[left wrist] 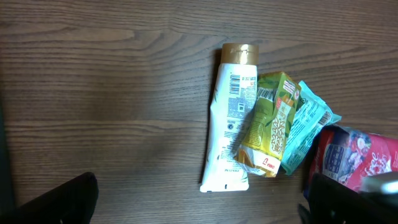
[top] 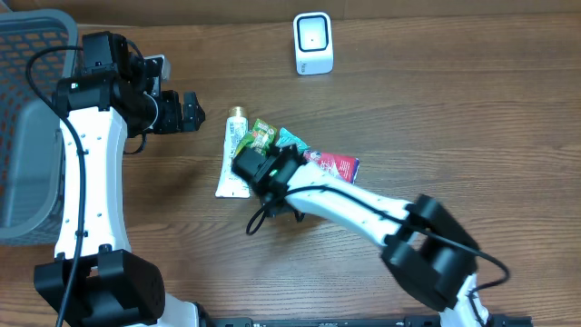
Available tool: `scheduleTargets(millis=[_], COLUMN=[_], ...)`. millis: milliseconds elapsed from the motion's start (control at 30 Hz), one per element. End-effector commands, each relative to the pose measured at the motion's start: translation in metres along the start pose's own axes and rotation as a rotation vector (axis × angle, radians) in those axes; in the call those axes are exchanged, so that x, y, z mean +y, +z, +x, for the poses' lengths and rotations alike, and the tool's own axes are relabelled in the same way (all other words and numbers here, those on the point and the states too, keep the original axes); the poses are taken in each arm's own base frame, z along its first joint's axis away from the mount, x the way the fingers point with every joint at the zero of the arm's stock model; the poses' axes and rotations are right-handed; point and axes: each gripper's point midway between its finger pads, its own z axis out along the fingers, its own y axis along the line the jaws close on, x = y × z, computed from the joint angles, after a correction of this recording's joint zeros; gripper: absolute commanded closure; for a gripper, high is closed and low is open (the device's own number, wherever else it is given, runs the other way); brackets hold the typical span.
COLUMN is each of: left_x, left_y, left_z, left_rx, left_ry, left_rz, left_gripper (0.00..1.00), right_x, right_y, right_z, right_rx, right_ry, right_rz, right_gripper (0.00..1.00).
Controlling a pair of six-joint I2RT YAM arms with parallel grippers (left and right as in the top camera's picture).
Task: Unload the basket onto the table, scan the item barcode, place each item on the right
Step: 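Grasp the red-purple pouch with the right gripper and lift it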
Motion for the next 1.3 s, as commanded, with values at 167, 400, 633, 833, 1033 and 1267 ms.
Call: scheduleTargets(millis=[167, 400, 633, 833, 1033, 1267], left_x=[-0.003, -0.003, -0.003, -0.003, -0.003, -0.003], left_y=[-0.011, -0.011, -0.011, -0.011, -0.011, -0.011], left_z=[-0.002, -0.002, -0.002, -0.002, -0.002, -0.002], left_rx=[-0.034, -0.034, -0.034, -0.034, -0.034, -0.034], left_ry=[-0.007, -0.007, -0.007, -0.007, -0.007, -0.007], left_rz=[0.006, 0.006, 0.006, 0.006, 0.006, 0.006], left_gripper=[0.0, 0.0, 0.0, 0.0, 0.0, 0.0], right_x=[-0.014, -0.051, -0.059, -0.06, -0.061, -0.047], right_y=[0.002, 0.016, 0.025, 0.028, 0.027, -0.009], right_z=[-0.013, -0.008, 0.01, 0.026, 0.03, 0.014], right_rx=[-0.089, -0.04, 0.022, 0.098, 0.118, 0.126], right_ry=[-0.02, -0.157, -0.178, -0.18, -0.17, -0.16], right_rz=[0.134, 0.302, 0.325, 0.303, 0.303, 0.082], right_gripper=[0.2, 0.2, 0.35, 0.59, 0.96, 0.96])
